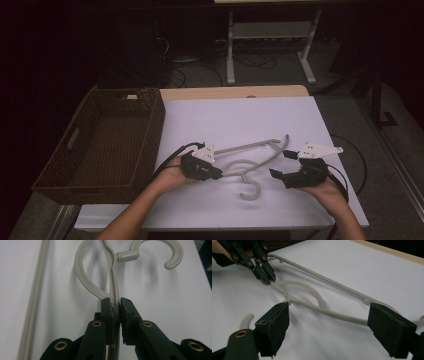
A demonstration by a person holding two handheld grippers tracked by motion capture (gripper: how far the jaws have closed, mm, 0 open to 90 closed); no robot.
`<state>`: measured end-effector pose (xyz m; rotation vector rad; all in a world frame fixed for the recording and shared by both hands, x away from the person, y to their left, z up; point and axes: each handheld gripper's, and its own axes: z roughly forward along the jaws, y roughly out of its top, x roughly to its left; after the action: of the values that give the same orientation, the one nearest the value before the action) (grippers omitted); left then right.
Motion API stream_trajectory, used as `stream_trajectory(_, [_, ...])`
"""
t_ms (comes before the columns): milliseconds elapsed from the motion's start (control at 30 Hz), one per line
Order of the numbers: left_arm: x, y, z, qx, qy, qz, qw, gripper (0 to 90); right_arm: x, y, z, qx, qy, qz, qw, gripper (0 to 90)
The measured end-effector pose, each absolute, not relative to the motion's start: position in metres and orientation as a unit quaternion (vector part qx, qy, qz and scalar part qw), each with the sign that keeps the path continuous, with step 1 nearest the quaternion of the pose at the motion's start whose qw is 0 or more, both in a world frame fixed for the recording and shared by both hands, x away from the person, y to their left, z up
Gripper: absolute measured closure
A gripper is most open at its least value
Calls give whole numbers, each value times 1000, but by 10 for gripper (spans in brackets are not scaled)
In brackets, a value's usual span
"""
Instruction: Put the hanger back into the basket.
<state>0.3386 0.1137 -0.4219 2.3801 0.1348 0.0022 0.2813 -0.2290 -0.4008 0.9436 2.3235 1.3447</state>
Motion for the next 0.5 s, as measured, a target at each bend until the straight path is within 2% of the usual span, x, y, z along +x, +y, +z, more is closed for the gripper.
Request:
stream_trajectory(267, [338, 122, -400, 910, 65, 20, 409, 825, 281, -233, -398, 337, 799, 473, 160, 172])
stream_trajectory(500, [337, 126, -391, 904, 71, 27, 420, 826, 280, -234, -396, 337, 797, 475, 162, 172])
